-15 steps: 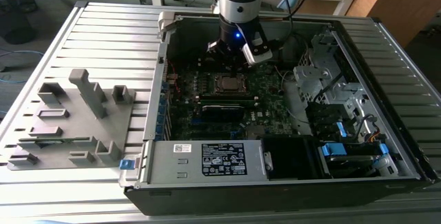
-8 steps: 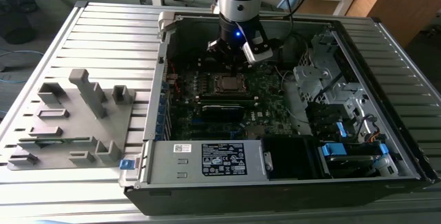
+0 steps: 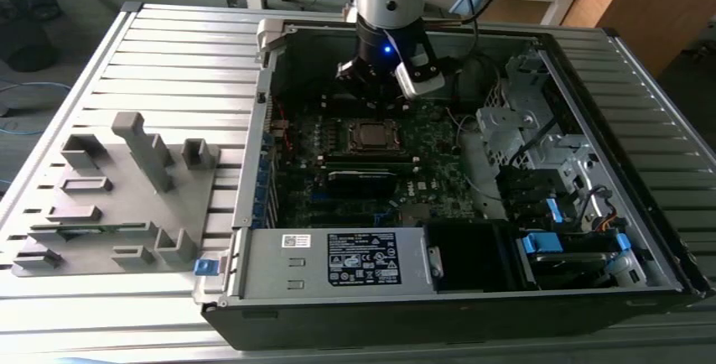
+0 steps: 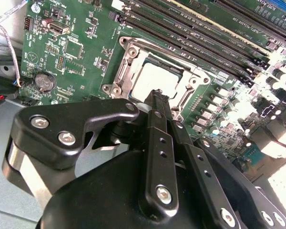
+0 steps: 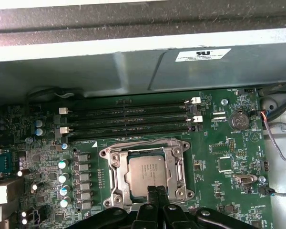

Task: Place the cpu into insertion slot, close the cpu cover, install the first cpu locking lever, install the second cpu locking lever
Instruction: 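Install the second cpu locking lever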

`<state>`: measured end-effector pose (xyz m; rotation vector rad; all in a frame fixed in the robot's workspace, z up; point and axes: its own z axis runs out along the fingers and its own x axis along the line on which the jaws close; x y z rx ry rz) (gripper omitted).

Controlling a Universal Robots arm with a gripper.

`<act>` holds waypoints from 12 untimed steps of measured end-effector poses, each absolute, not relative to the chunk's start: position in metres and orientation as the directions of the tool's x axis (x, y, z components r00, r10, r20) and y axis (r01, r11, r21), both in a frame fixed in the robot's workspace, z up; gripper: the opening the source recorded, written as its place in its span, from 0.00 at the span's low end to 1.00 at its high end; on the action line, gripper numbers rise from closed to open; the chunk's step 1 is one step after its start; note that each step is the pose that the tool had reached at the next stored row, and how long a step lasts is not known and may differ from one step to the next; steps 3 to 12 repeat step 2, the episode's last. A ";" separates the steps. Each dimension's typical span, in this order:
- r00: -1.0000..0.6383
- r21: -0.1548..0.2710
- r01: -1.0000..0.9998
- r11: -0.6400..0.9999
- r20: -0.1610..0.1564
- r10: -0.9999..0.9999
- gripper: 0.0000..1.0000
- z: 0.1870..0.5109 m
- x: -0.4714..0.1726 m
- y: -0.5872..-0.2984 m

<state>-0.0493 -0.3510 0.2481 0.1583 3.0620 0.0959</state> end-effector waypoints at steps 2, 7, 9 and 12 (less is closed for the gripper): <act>-0.992 0.066 0.101 0.993 -0.071 0.105 0.11 0.248 -0.049 -0.351; -0.992 0.066 0.101 0.993 -0.071 0.105 0.11 0.248 -0.049 -0.351; -0.992 0.066 0.101 0.993 -0.071 0.105 0.11 0.248 -0.049 -0.351; -0.992 0.066 0.101 0.993 -0.071 0.105 0.11 0.248 -0.049 -0.351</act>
